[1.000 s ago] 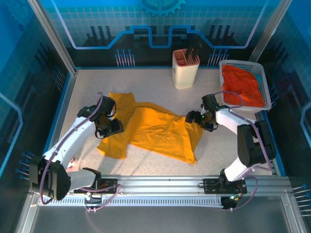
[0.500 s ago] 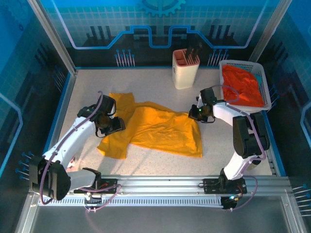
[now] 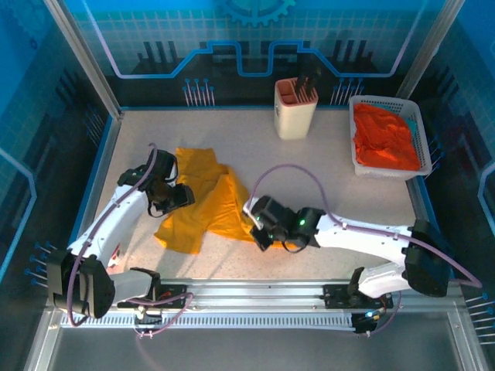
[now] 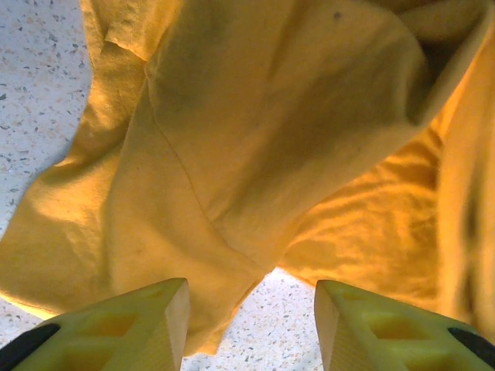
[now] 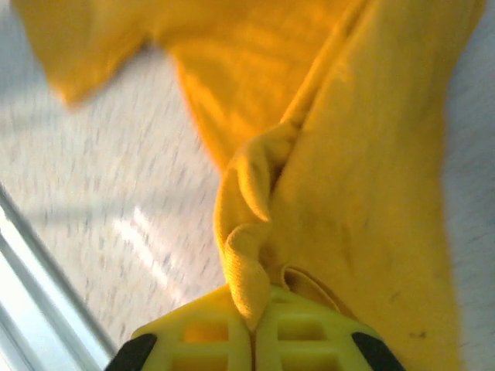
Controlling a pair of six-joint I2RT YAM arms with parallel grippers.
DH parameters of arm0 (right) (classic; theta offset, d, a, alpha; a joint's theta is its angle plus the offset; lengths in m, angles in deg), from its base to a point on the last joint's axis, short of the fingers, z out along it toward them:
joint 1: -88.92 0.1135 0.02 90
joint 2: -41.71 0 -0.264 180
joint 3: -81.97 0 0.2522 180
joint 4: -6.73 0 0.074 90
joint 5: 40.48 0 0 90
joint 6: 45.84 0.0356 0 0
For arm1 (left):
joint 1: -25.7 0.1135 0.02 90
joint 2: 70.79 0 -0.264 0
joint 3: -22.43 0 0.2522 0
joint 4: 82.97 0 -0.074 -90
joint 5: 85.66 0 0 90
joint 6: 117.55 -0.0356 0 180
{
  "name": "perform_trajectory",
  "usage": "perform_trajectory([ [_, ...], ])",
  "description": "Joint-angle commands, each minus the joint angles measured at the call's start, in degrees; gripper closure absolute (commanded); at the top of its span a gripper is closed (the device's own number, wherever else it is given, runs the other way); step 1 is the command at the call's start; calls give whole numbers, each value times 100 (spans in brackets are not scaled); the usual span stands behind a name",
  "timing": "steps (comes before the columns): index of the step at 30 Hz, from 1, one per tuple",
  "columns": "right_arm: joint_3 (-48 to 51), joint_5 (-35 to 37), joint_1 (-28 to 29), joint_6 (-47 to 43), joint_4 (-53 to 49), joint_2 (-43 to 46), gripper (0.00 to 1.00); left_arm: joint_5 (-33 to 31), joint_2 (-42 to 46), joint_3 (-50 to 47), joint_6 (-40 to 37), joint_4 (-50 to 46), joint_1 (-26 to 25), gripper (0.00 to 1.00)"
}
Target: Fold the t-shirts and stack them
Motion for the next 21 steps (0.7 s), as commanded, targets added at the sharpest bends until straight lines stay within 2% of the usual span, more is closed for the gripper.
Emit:
perform_trajectory([
  [1, 218, 424, 378, 292, -494, -428, 81, 202, -157, 223, -194, 48, 47, 53],
  [2, 191, 556, 399, 415, -631, -497, 68, 233, -215, 248, -189, 55, 47, 53],
  [4, 190, 708, 346, 520, -684, -323, 36, 282, -268, 259, -194, 80, 45, 53],
  [7, 247, 347, 6, 563, -442, 283, 20, 300, -278, 251, -197, 82, 49, 53],
  [9, 280, 29, -329, 585, -307, 569, 17, 296, -242, 235, -197, 69, 47, 53],
  [12, 233, -346, -941, 662, -328, 724, 19, 252, -160, 158, -194, 73, 47, 53],
  [16, 253, -1011, -1700, 845, -193, 575, 33, 221, -112, 44, -196, 58, 49, 53],
  [21, 369, -1127, -1960, 739, -123, 125, 50, 219, -41, -61, -210, 47, 47, 53],
])
